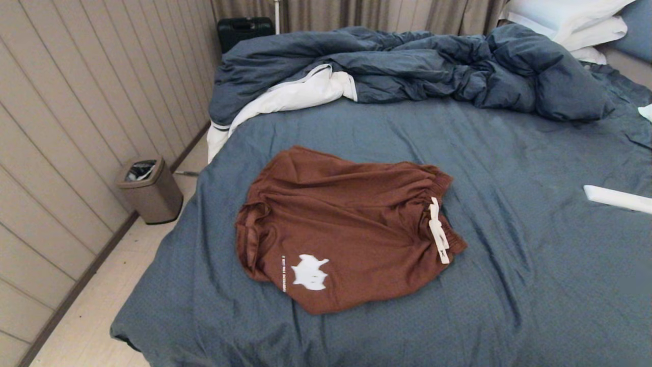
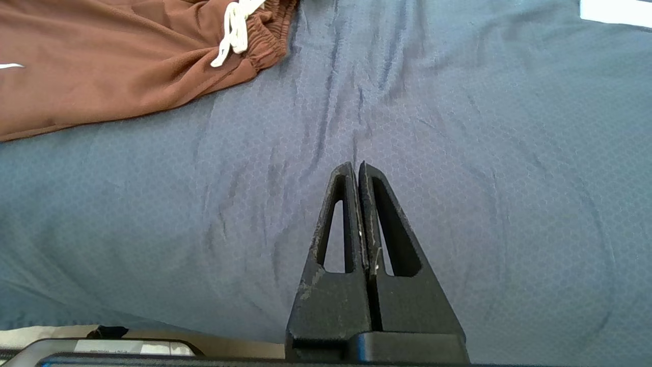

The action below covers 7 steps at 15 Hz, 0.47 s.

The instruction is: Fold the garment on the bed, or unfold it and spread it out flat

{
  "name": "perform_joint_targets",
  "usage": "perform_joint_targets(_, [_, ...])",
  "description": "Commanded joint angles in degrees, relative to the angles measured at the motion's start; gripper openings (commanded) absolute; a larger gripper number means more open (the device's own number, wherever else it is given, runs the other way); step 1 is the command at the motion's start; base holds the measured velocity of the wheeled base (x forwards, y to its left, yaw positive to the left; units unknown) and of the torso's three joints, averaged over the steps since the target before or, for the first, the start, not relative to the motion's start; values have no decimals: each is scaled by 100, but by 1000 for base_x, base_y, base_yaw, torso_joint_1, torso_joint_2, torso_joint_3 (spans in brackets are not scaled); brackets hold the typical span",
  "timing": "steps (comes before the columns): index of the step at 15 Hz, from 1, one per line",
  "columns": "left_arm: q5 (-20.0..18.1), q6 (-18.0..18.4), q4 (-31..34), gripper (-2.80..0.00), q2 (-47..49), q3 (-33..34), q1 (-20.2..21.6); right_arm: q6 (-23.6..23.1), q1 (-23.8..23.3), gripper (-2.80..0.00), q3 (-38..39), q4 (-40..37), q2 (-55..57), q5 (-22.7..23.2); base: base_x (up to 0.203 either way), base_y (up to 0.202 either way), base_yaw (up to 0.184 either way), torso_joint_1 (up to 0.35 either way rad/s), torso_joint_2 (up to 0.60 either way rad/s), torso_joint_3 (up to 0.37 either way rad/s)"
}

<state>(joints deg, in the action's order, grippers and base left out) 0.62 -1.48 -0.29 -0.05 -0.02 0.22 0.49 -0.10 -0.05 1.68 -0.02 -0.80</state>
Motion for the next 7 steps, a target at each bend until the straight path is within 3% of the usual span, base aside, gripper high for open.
perform_joint_targets(1, [-1, -19, -6, -280, 22, 2, -4, 4, -8, -280, 5, -19, 20, -17, 0, 0, 0, 0, 0, 0])
perform_joint_targets(7, [-9, -55, -15, -280, 22, 2, -4, 57, -8, -280, 5, -31, 29, -17, 0, 0, 0, 0, 0, 0])
